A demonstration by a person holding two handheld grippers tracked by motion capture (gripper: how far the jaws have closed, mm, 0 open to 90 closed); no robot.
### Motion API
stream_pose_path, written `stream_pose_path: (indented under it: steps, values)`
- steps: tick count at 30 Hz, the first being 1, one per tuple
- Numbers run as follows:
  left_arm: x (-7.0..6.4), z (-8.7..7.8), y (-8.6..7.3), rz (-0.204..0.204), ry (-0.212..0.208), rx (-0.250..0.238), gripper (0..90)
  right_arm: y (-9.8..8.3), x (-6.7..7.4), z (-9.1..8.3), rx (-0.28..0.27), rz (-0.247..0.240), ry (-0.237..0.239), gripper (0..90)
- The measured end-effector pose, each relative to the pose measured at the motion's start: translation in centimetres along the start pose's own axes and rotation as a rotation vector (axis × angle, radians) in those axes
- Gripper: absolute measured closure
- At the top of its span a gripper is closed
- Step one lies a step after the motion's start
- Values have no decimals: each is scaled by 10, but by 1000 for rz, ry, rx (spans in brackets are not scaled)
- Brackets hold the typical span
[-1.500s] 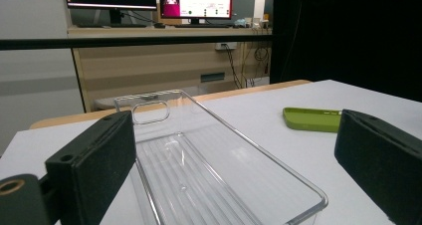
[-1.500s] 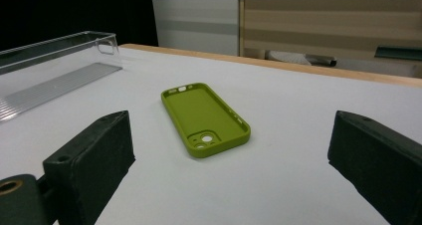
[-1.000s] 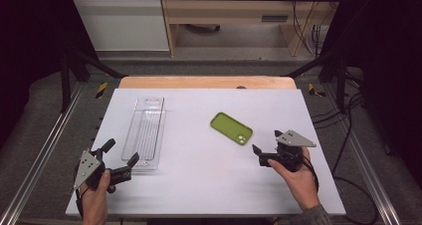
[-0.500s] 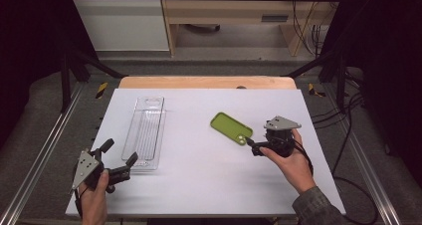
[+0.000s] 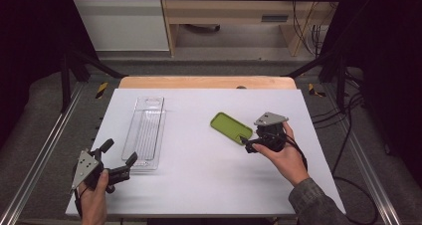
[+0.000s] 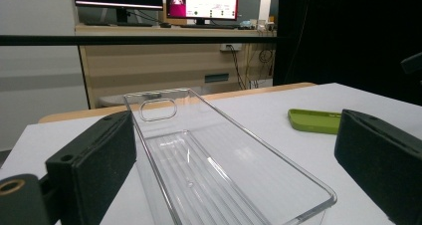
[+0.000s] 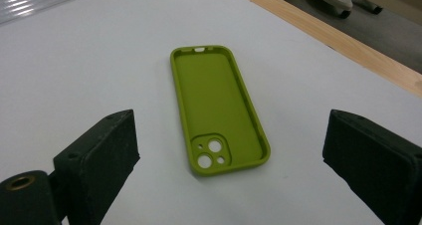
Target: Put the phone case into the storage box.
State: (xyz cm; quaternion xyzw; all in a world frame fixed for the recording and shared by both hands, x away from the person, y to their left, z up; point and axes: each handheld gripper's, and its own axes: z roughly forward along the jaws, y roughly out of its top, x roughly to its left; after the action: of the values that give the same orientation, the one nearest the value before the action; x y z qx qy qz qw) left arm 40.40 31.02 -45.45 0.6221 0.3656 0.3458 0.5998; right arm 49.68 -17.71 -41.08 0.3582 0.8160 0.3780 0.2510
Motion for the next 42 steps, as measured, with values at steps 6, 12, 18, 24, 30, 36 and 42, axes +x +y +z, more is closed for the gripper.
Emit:
stream_pose_path:
  steps: [6, 12, 18, 24, 30, 36, 42]
  values:
    - [0, 0, 0, -3, 0, 2, 28, 5, 1, 5, 18, -17, 11, 73]
    - [0, 0, -1, -3, -1, 4, 28, 9, 1, 12, 35, -21, 14, 73]
    - [0, 0, -1, -2, -1, 5, 28, 9, -2, 18, 56, -18, 13, 73]
    - [1, 1, -1, -3, -2, 6, 28, 6, -7, 26, 81, -7, 12, 74]
    - [0, 1, -1, 0, -4, 9, 28, 4, -14, 34, 107, 17, 13, 81]
    - [1, 1, -1, -2, -3, 8, 28, 1, -16, 41, 130, 20, 21, 89]
    - [0, 1, -1, -1, -4, 11, 28, 0, -14, 48, 152, 2, 26, 107]
